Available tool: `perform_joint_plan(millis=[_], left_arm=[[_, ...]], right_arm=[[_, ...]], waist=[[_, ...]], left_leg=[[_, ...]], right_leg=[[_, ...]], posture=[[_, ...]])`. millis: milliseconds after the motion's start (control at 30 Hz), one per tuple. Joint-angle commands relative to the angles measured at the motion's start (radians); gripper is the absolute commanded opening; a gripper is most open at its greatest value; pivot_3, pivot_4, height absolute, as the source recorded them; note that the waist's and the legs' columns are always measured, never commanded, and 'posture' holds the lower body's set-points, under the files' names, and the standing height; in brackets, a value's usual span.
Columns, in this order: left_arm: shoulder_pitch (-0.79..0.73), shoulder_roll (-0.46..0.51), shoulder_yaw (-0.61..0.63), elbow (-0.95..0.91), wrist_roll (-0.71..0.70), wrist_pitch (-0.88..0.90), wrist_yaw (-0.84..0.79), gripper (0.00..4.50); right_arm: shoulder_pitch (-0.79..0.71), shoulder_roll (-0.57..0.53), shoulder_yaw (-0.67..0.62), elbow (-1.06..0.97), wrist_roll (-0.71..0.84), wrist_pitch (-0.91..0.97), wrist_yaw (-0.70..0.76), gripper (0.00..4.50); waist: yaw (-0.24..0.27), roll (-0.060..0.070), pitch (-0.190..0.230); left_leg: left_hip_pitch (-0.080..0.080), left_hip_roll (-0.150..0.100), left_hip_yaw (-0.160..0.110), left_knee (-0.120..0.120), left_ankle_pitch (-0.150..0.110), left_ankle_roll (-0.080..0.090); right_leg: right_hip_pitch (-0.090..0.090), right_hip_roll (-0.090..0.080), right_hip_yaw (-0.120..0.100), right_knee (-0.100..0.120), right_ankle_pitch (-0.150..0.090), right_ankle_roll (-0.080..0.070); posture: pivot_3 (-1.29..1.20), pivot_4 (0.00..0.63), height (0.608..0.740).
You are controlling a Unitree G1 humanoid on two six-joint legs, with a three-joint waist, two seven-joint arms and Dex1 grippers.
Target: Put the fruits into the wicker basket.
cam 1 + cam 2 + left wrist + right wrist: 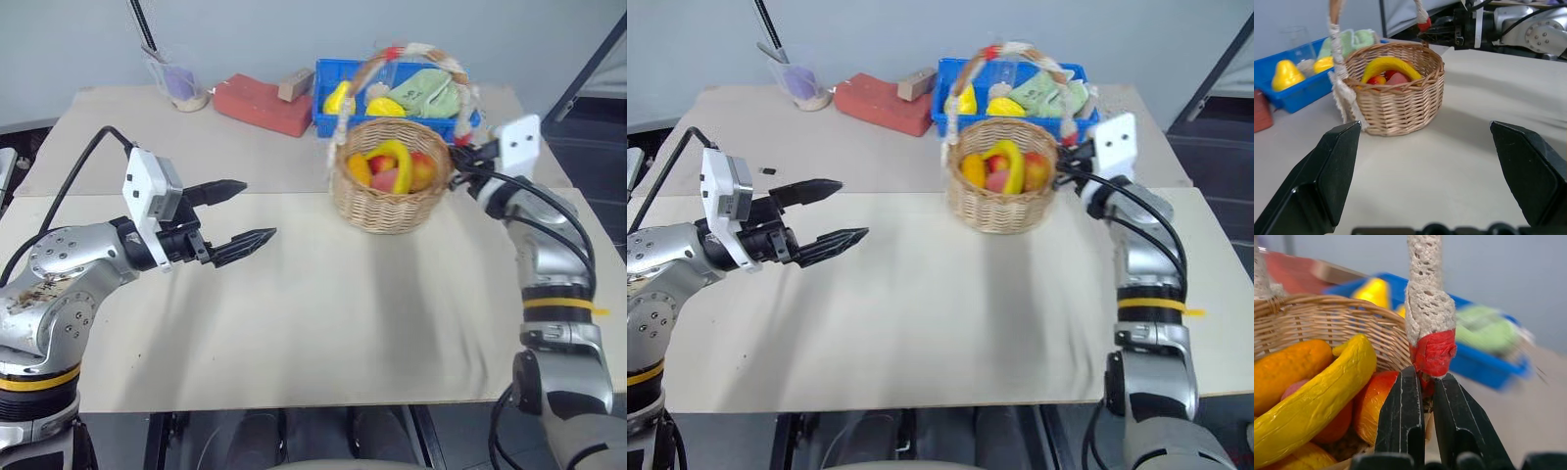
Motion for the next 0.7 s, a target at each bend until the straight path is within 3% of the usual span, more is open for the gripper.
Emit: perform_joint_plan(millis=[33,100,300,433,567,700], left_arm=[[-0.028,0.0,-0.005,-0.002,0.006,-0.019,-0.005,4.5],[-0.034,0.0,-0.009,0.004,0.01,-0.02,-0.007,4.5],[-0.027,-0.001,-0.006,0.002,0.017,-0.018,-0.001,4.5],[0.013,0.014,0.013,-0.007,0.04,-0.02,0.013,4.5],[0.082,0.044,0.06,-0.003,0.085,-0.032,0.029,4.5],[0.248,0.128,0.128,-0.011,0.184,-0.036,0.021,4.5]], right_arm=[[0.009,-0.012,-0.031,-0.043,0.021,0.016,-0.015,0.02],[0.011,-0.011,-0.043,-0.05,0.037,0.027,-0.019,1.02],[0.025,-0.044,-0.059,-0.097,0.061,0.085,0.0,3.06],[0.091,-0.119,-0.061,-0.213,0.108,0.182,0.095,4.46],[0.182,-0.226,-0.08,-0.327,0.181,0.26,0.23,4.49],[0.312,-0.357,-0.076,-0.459,0.258,0.275,0.445,4.49]], waist=[[-0.004,0.0,0.0],[-0.006,0.0,0.0],[-0.004,0.0,0.0],[0.002,0.0,0.0],[0.011,0.0,0.0],[0.011,0.0,0.0]], left_leg=[[0.001,0.0,0.0,0.0,0.0,0.0],[0.001,0.0,0.0,0.0,0.0,0.0],[0.0,0.0,0.0,0.0,0.0,0.0],[0.0,0.0,0.0,0.0,0.0,0.001],[0.0,0.0,0.0,0.0,-0.001,0.002],[0.0,0.001,0.0,0.0,-0.002,0.004]], right_leg=[[0.0,0.0,0.0,0.0,0.0,0.0],[0.001,0.0,0.0,0.0,0.0,0.0],[0.0,0.0,0.0,0.0,0.0,0.0],[0.0,0.0,0.0,0.0,0.0,0.0],[0.0,0.0,0.0,-0.001,0.0,0.0],[0.0,0.0,0.001,-0.001,0.0,0.0]], posture=[[0.0,0.15,0.74],[0.0,0.15,0.74],[0.0,0.15,0.74],[0.0,0.15,0.74],[0.0,0.15,0.74],[0.0,0.15,0.74]])
